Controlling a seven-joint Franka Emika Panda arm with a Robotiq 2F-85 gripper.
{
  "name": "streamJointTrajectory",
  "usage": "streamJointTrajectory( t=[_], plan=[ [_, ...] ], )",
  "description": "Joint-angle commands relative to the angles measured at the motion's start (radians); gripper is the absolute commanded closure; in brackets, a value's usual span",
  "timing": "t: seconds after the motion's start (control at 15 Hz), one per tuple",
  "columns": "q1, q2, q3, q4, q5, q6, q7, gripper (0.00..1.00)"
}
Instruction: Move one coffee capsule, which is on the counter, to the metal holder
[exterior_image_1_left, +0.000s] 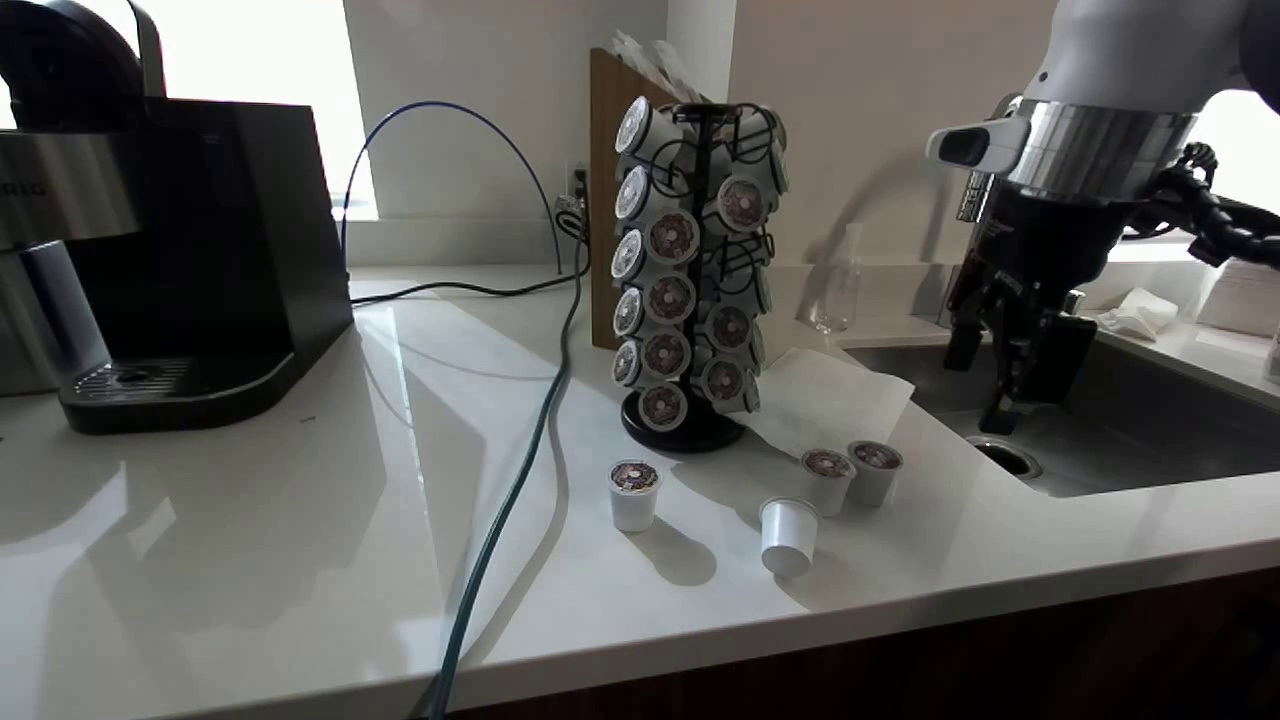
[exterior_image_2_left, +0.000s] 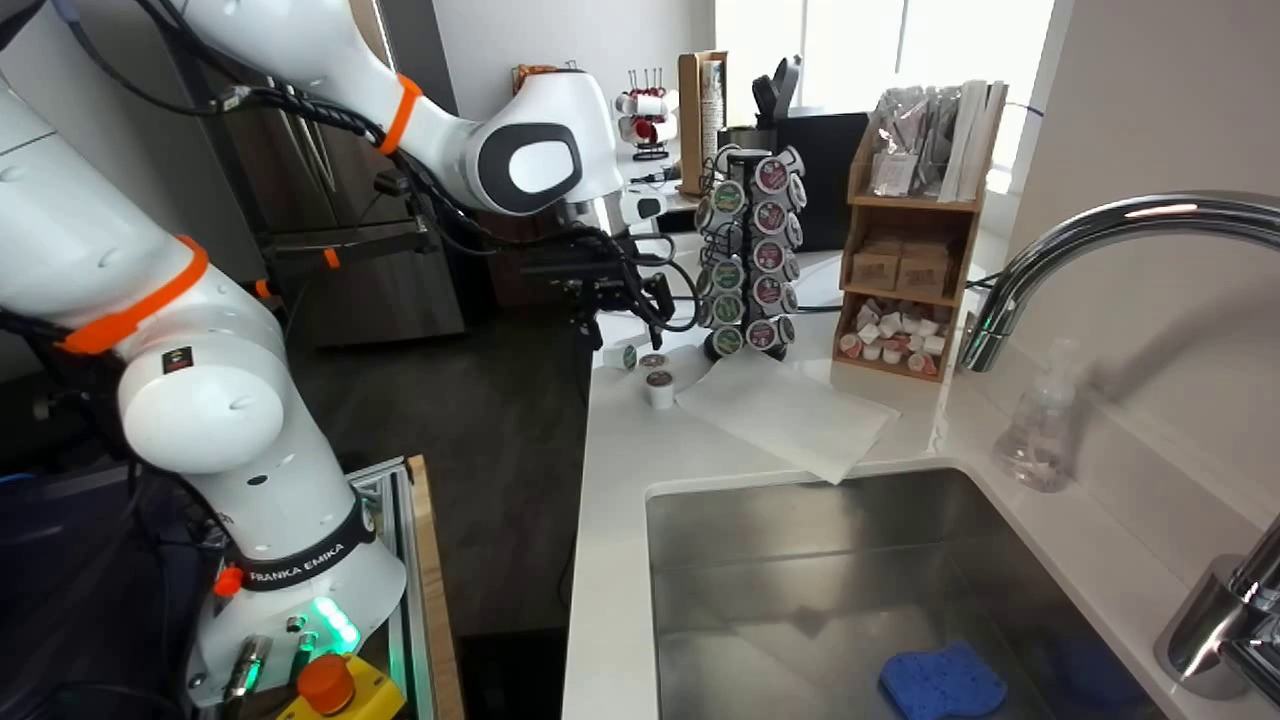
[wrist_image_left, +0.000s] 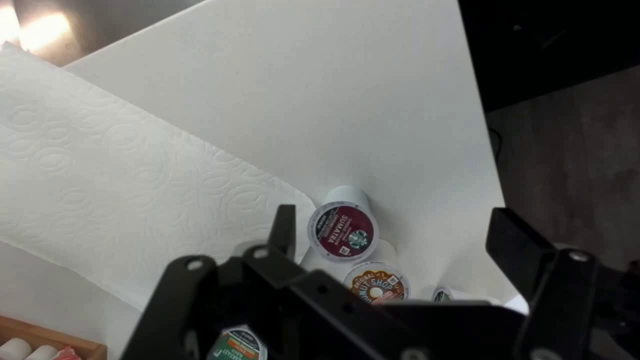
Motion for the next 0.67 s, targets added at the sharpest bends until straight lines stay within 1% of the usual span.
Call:
streamJointTrajectory(
  t=[0.0, 0.07, 0.2, 0.4, 0.6],
  plan=[
    [0.001, 0.017, -0.007, 0.006, 0.027, 0.004, -0.021, 0.01],
    [0.003, 0.030, -0.017, 0.014, 0.054, 0.004, -0.047, 0.01],
    [0.003, 0.042, -0.026, 0.023, 0.071, 0.004, -0.066, 0.00],
    [-0.022, 0.120, -0.016, 0.058, 0.025, 0.040, -0.038, 0.00],
    [-0.020, 0.189, -0.012, 0.092, 0.030, 0.084, -0.045, 0.00]
  ],
)
